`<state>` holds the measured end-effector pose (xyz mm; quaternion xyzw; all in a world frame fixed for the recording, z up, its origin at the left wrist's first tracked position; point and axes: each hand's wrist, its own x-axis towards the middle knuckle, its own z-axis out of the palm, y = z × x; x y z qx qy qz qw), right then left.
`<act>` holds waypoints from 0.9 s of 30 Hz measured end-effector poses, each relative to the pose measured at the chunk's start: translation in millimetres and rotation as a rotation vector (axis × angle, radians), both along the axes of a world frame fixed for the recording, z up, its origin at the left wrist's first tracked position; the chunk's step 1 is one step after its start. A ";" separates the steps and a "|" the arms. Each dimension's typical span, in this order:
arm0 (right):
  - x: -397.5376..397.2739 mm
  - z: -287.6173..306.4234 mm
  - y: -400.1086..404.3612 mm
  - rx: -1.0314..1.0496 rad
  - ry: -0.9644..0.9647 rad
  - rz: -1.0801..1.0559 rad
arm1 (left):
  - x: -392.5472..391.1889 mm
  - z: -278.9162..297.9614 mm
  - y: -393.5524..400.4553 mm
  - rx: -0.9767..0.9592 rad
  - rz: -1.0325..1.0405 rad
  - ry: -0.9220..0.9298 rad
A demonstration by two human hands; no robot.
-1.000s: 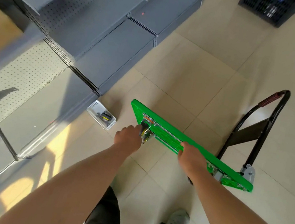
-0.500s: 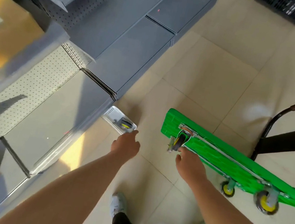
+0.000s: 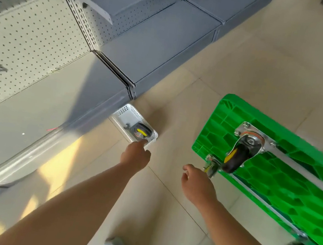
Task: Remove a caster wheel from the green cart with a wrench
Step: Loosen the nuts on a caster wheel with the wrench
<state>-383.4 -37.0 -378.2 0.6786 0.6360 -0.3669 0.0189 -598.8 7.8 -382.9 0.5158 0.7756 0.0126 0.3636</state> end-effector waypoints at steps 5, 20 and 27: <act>-16.9 -104.0 27.2 0.086 0.034 0.052 | -3.4 -110.3 17.8 0.051 -0.085 0.047; -48.5 -213.9 52.1 0.248 0.136 0.138 | 3.1 -223.5 28.0 0.097 -0.146 0.218; -41.0 -200.0 52.2 0.197 0.106 0.134 | 11.9 -213.0 14.9 -0.008 -0.222 0.227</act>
